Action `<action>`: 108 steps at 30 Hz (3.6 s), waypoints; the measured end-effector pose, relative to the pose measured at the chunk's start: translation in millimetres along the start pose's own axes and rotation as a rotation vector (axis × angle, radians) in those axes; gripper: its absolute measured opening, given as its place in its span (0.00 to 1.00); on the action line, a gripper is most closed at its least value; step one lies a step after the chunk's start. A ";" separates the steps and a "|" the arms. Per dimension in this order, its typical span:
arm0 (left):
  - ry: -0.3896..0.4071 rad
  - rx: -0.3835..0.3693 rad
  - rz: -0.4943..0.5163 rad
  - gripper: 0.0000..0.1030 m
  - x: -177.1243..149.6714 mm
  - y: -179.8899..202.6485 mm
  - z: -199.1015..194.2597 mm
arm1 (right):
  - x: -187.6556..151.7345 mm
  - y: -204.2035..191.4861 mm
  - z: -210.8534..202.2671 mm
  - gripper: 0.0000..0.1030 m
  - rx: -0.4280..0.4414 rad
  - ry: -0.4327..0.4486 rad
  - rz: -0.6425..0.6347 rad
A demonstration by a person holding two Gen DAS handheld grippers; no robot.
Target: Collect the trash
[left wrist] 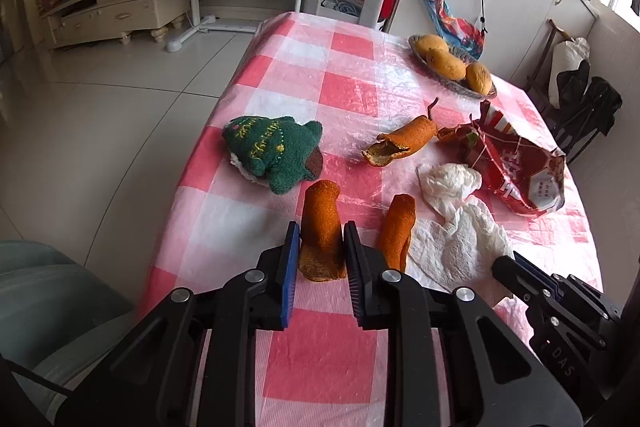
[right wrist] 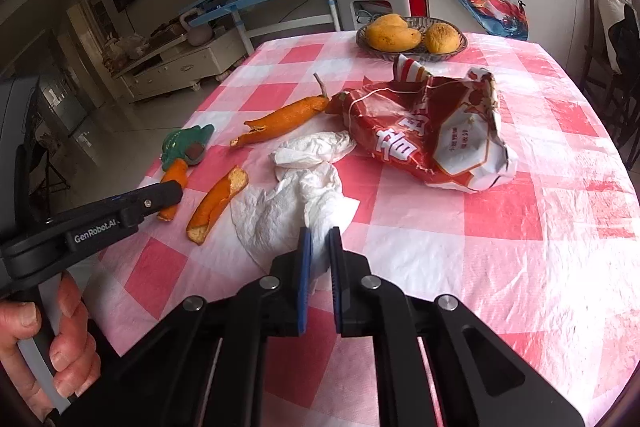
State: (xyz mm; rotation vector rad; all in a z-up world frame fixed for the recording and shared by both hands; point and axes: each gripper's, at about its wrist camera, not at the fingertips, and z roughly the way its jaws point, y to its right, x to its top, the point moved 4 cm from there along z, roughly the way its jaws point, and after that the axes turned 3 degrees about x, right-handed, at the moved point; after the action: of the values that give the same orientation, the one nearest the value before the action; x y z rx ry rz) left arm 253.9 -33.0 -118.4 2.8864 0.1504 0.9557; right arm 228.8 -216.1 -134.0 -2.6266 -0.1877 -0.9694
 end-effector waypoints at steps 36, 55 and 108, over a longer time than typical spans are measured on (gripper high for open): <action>-0.064 -0.181 0.163 0.21 -143.0 15.1 -108.4 | -92.2 -13.4 -134.1 0.48 0.070 -0.013 0.074; -0.298 -0.127 0.341 0.50 -193.7 37.4 -73.3 | 37.0 62.5 29.3 0.83 -0.229 -0.084 -0.056; -0.255 -0.065 0.209 0.66 -186.8 29.9 -59.5 | 56.5 64.5 50.1 0.94 -0.223 -0.100 -0.077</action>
State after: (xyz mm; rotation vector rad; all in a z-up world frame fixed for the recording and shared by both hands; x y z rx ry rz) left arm 70.9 -82.1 -177.2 2.9709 -0.2012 0.5947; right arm 317.2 -258.3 -149.9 -2.8944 -0.2179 -0.9325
